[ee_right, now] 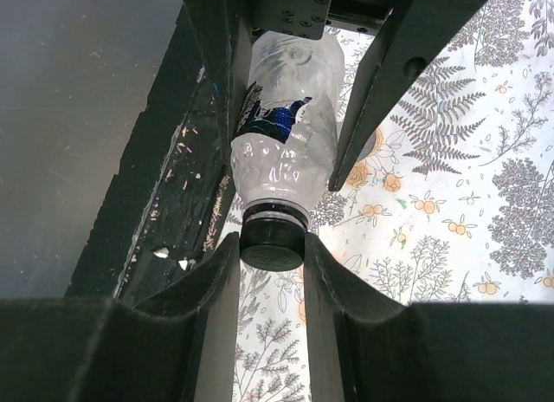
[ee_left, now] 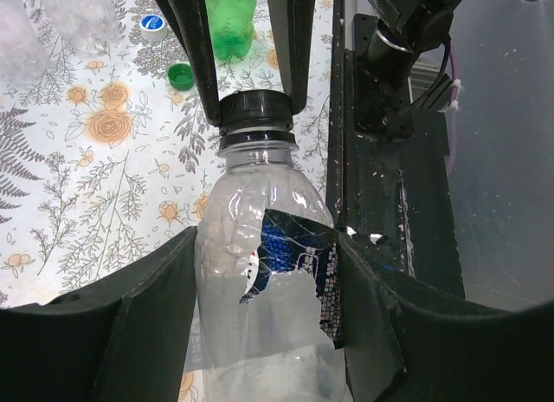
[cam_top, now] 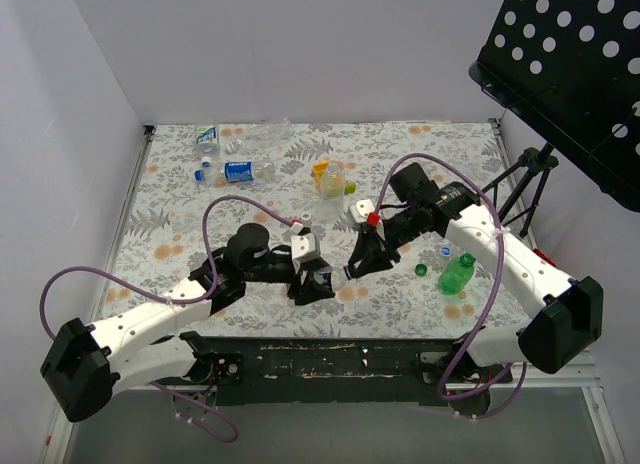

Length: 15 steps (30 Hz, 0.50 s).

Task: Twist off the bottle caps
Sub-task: Unscrew the bottle cap from the plastic bottle.

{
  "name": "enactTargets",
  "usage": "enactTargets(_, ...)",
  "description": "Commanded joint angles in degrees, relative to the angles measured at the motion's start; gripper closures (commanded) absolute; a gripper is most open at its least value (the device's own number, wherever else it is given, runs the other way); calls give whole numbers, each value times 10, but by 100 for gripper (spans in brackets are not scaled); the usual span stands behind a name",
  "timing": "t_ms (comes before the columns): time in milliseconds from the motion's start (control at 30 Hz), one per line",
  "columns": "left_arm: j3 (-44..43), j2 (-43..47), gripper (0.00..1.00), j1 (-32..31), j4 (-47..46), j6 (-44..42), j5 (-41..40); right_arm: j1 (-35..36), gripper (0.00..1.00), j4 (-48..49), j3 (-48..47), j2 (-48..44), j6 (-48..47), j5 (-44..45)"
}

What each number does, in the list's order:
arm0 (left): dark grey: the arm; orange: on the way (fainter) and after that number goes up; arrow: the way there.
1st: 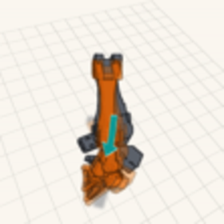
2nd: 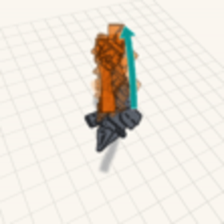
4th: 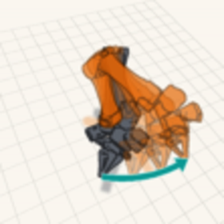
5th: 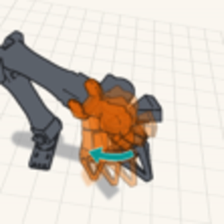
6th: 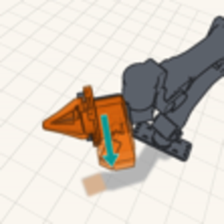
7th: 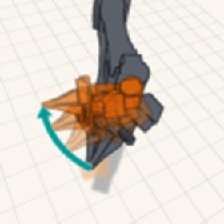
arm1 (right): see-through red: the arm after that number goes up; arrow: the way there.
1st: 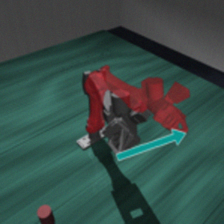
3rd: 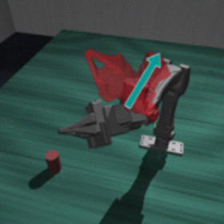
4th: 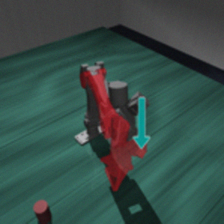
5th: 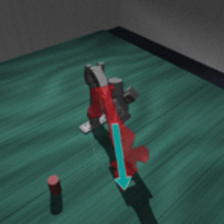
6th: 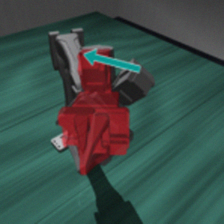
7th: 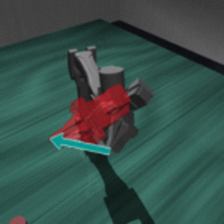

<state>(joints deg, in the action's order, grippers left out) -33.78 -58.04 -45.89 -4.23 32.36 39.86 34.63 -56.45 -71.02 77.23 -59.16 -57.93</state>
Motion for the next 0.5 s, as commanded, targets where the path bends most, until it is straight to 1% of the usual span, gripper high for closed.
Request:
enactTargets(0,-26,5,100,4,63,-32,-14,-16,83,-3,-12,-9,63,24)
enactTargets(100,-37,12,100,4,89,-45,-44,-37,56,22,-14,-11,125,13)
enactTargets(200,-48,24,100,4,109,-62,-73,-62,33,46,-12,-16,179,-2)
enactTargets(267,-55,28,100,1,125,-73,-98,-76,26,49,-14,-21,190,-8)
enactTargets(333,-62,28,100,-9,142,-86,-127,-90,22,52,-16,-26,205,-9)
enactTargets(467,-70,15,100,-32,172,-113,-194,-105,19,63,-6,-38,224,-13)
